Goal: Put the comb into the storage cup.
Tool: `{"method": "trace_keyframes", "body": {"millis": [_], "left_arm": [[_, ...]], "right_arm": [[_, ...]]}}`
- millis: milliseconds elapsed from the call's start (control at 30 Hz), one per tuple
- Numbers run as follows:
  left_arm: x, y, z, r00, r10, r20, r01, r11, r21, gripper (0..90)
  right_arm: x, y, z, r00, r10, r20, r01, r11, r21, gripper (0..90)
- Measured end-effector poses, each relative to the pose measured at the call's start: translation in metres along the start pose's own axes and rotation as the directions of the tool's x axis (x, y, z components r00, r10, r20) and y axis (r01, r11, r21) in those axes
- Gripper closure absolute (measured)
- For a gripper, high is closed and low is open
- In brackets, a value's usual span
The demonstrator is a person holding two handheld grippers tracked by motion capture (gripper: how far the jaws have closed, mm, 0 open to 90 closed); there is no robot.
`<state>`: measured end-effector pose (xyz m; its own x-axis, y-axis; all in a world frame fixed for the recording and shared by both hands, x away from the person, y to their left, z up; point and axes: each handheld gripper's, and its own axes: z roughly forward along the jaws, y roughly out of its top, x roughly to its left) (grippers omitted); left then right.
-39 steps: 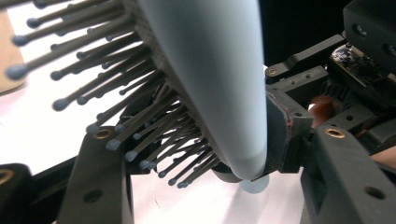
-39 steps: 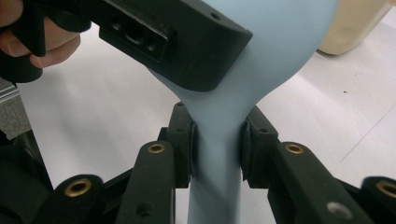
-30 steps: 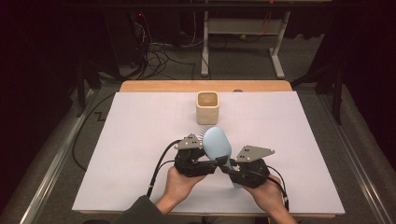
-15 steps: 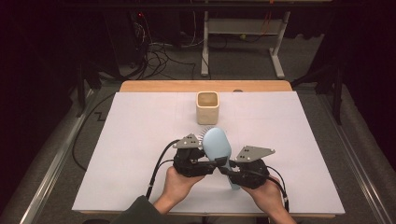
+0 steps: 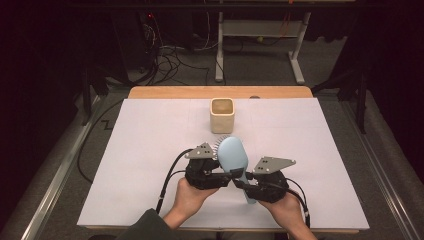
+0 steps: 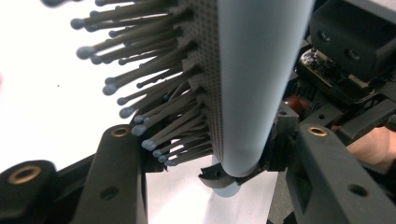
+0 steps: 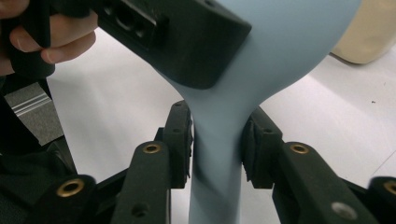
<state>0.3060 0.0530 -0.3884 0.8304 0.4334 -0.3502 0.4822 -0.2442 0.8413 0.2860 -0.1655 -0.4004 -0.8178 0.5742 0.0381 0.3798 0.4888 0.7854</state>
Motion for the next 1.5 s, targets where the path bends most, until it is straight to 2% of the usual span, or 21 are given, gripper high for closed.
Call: {"method": "trace_keyframes", "body": {"millis": [200, 367, 533, 633, 800, 1100, 1333, 1500], "left_arm": [[0.003, 0.001, -0.001, 0.9999, -0.011, -0.002, 0.011, 0.9999, -0.008, 54.6], [0.003, 0.002, -0.005, 0.9999, -0.012, -0.008, 0.011, 0.9998, -0.019, 54.6], [0.004, 0.003, -0.007, 0.9997, -0.004, -0.023, 0.004, 0.9998, -0.017, 54.5], [0.004, 0.003, -0.009, 0.9996, 0.003, -0.029, -0.004, 0.9999, -0.014, 54.5], [0.006, 0.003, -0.011, 0.9992, 0.003, -0.039, -0.004, 0.9999, -0.015, 54.4], [0.009, 0.004, -0.017, 0.9982, 0.000, -0.061, -0.001, 0.9997, -0.026, 54.1], [0.010, 0.005, -0.022, 0.9969, -0.001, -0.079, -0.001, 0.9998, -0.022, 54.0], [0.011, 0.006, -0.024, 0.9964, -0.001, -0.085, 0.000, 0.9999, -0.014, 54.0]], "right_arm": [[-0.002, -0.002, 0.001, 1.0000, -0.001, 0.007, 0.001, 1.000, 0.005, 53.6], [-0.004, -0.004, 0.001, 1.0000, 0.005, 0.005, -0.005, 1.000, -0.018, 45.3], [-0.002, -0.006, 0.000, 0.9995, -0.021, 0.021, 0.022, 0.999, -0.044, 39.6], [-0.003, -0.008, -0.001, 0.9998, -0.013, 0.017, 0.014, 0.998, -0.056, 38.6], [-0.005, -0.011, -0.004, 0.9992, -0.012, 0.037, 0.015, 0.997, -0.070, 36.0], [-0.004, -0.017, -0.013, 0.9942, -0.039, 0.100, 0.049, 0.994, -0.098, 33.4], [-0.008, -0.025, -0.019, 0.9937, -0.025, 0.109, 0.036, 0.994, -0.106, 32.8], [-0.014, -0.033, -0.027, 0.9929, 0.005, 0.119, 0.009, 0.992, -0.122, 32.3]]}}
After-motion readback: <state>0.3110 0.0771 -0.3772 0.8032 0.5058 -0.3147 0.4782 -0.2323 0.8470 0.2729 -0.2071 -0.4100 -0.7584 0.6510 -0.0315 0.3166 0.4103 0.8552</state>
